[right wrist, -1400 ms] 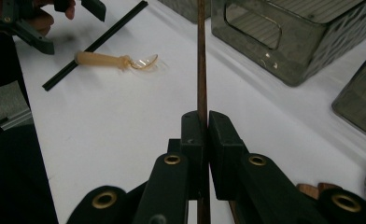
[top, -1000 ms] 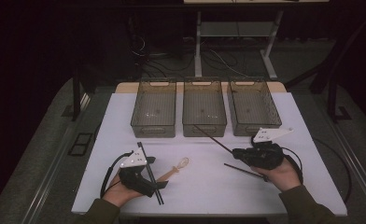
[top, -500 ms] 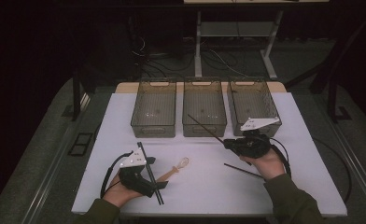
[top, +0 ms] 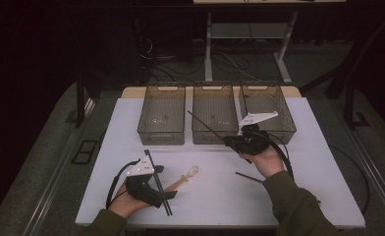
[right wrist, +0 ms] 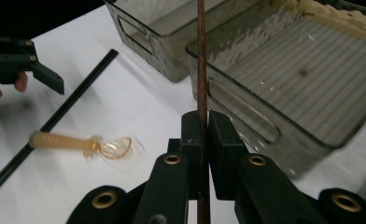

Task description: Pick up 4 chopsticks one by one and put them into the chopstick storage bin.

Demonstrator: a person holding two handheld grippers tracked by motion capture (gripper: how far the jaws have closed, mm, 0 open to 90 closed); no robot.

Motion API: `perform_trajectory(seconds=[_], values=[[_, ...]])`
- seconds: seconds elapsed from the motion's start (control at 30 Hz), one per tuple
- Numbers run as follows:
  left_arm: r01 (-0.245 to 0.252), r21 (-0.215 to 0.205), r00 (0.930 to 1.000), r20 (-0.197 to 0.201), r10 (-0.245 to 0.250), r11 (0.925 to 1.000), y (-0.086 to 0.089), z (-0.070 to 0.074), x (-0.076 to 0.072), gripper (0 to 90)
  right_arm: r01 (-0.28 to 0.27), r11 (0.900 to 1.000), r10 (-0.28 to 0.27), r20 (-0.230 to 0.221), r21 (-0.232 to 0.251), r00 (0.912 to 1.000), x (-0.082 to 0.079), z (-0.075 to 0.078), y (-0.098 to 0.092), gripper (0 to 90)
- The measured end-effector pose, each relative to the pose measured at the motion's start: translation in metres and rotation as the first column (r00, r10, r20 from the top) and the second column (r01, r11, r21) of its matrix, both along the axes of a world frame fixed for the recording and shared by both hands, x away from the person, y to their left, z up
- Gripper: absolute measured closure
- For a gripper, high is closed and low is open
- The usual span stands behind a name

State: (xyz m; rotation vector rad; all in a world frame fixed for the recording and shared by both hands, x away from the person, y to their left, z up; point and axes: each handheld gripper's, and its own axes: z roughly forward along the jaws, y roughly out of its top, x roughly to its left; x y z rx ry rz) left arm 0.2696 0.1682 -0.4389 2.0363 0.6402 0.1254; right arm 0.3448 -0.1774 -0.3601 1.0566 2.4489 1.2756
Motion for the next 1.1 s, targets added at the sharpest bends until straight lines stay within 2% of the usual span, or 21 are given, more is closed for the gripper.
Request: perform_trajectory(seconds=[0.53,0.83,1.1], values=[[0.003,0.000,1.0000,0.002,-0.003,1.0000,0.001,0.001,-0.001,0.0,0.028,1.000,-0.028,0.014,0.008,0.9995,0.025,0.020,0.040,85.0],[0.000,-0.005,1.0000,-0.004,0.000,1.0000,0.000,0.001,-0.001,0.0,0.044,0.999,-0.044,0.029,-0.005,0.9986,0.040,0.029,0.063,85.0],[0.004,0.007,1.0000,0.000,-0.004,1.0000,0.000,0.000,-0.001,0.0,0.069,0.998,-0.069,0.031,0.013,0.9971,0.056,0.033,0.087,84.9]])
